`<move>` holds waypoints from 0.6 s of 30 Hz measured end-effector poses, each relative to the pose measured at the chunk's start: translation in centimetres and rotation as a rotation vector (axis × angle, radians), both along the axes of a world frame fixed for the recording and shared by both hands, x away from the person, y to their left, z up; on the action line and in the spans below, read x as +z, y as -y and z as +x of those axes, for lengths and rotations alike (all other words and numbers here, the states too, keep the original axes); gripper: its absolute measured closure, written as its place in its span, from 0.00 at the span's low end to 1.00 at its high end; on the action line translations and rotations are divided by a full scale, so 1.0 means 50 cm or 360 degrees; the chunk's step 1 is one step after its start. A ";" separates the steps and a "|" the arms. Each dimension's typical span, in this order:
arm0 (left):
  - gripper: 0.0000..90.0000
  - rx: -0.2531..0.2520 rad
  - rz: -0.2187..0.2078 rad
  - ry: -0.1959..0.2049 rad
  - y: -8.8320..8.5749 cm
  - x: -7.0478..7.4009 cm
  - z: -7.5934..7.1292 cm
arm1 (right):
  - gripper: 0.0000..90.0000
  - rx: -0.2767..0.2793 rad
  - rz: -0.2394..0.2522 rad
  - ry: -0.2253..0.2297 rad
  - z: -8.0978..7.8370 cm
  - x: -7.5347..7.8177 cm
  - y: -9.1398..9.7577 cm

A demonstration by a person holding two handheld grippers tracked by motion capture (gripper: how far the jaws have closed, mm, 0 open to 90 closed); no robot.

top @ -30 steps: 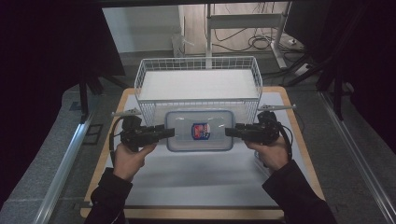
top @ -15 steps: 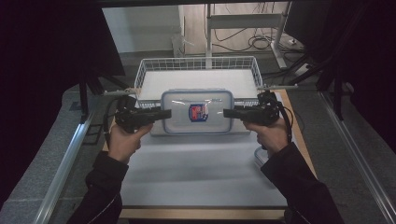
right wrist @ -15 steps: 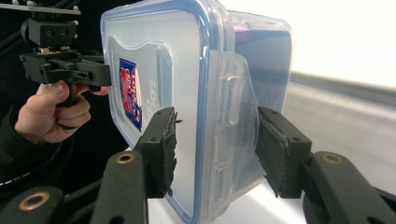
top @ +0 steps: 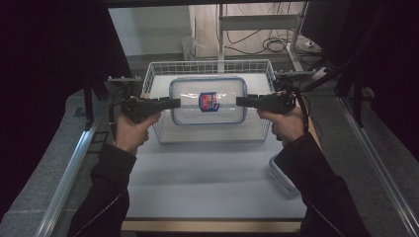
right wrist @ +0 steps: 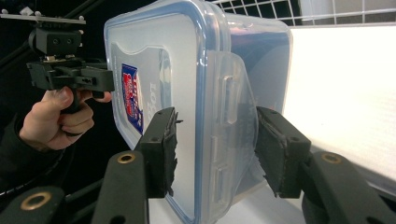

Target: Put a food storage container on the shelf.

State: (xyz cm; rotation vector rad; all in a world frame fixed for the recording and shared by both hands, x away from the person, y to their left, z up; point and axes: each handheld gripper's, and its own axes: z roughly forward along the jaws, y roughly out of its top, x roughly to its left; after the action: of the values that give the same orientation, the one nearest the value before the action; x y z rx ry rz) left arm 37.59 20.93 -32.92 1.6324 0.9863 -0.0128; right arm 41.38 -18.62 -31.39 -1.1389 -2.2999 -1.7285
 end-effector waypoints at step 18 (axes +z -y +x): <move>0.59 0.0041 -0.0058 -0.0037 -0.009 0.030 0.073 | 0.56 -0.0049 0.0043 -0.0042 0.067 0.032 -0.009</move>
State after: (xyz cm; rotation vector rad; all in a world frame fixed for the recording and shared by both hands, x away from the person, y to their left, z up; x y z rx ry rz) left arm 41.25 21.40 -31.41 1.5895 1.0189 -0.0321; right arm 44.74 -18.18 -29.81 -1.1912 -2.2490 -1.7387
